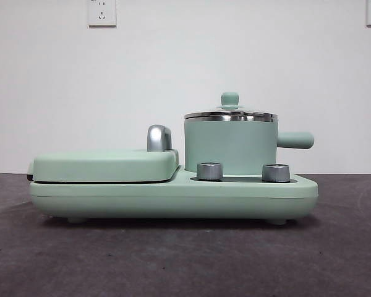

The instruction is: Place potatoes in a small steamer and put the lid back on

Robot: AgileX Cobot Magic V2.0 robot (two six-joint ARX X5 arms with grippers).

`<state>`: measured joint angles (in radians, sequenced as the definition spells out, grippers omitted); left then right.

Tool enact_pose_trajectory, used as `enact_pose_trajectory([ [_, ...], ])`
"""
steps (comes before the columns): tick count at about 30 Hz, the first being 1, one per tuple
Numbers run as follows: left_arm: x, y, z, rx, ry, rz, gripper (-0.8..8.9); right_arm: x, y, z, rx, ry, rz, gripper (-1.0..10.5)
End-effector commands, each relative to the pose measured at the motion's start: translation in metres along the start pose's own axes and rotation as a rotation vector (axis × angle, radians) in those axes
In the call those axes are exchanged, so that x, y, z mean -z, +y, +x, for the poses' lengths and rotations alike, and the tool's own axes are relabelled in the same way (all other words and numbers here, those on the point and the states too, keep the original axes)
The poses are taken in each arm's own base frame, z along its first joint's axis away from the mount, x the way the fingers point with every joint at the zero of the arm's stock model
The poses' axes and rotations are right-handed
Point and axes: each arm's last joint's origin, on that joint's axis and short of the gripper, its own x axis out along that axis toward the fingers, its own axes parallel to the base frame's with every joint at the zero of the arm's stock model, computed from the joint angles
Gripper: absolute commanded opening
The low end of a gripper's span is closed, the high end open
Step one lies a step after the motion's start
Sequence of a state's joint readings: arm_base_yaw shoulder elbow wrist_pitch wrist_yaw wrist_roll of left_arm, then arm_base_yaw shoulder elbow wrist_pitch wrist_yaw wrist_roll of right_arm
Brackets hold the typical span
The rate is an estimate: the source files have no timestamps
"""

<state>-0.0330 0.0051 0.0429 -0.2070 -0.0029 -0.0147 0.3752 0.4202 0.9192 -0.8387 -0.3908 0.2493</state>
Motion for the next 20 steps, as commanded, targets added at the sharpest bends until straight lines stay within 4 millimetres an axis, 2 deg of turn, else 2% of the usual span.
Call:
enact_pose_trajectory([
  [1,0.004,0.0,0.001,-0.002,0.011,0.003,0.05,0.001,-0.005,0.001,0.039,-0.056,-0.025,0.1],
  [4,0.004,0.0,0.001,-0.002,0.011,0.003,0.05,0.011,-0.017,0.005,0.153,-0.17,-0.058,0.1],
  [10,0.004,0.0,0.001,-0.002,0.011,0.003,0.05,0.056,-0.064,0.028,0.519,-0.345,-0.109,0.1],
  [13,0.004,0.0,0.001,-0.002,0.011,0.003,0.05,0.085,-0.085,0.039,0.638,-0.367,-0.096,0.1],
  [20,0.004,0.0,0.001,-0.002,0.011,0.003,0.05,0.135,-0.115,0.062,0.723,-0.289,-0.086,0.1],
])
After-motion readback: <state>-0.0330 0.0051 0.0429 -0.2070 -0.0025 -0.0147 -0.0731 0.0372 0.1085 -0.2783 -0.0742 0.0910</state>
